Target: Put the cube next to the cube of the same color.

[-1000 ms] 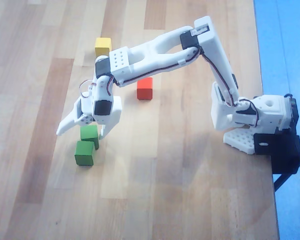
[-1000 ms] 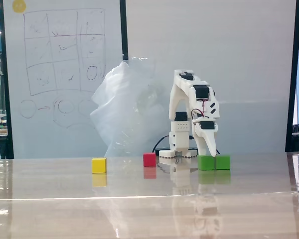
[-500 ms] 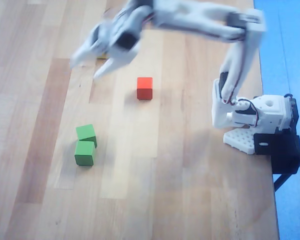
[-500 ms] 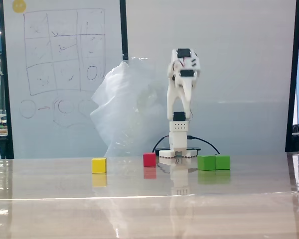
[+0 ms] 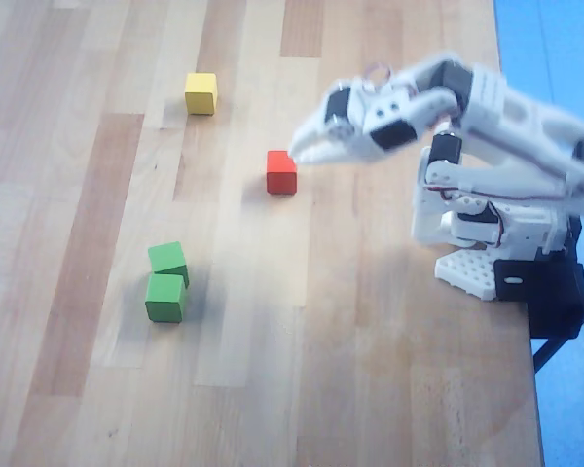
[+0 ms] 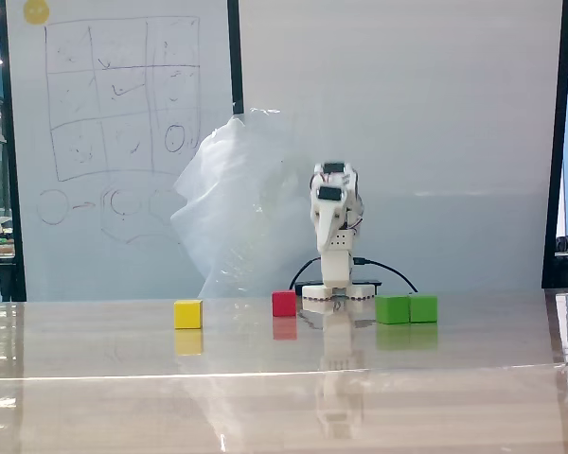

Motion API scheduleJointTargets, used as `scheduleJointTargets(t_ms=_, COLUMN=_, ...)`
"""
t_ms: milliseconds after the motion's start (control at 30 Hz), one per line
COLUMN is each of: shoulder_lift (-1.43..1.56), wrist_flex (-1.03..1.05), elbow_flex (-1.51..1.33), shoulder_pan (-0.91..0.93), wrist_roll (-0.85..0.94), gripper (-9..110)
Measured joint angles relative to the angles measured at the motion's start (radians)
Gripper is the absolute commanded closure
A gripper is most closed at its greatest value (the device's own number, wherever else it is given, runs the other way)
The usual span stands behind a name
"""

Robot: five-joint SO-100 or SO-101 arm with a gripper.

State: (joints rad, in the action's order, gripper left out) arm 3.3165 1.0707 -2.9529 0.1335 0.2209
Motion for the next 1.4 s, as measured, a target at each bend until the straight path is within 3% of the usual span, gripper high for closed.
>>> scheduleJointTargets(t_ms=267, shoulder_lift=0.103, wrist_flex=0.129, elbow_flex=-0.135, shoulder_pan=0.000, wrist_roll=0.060, gripper=101)
scheduleJointTargets(t_ms=1400, shoulder_lift=0.103, wrist_flex=0.132, elbow_flex=-0.143, shoulder_pan=0.000, wrist_roll=0.063, gripper=101)
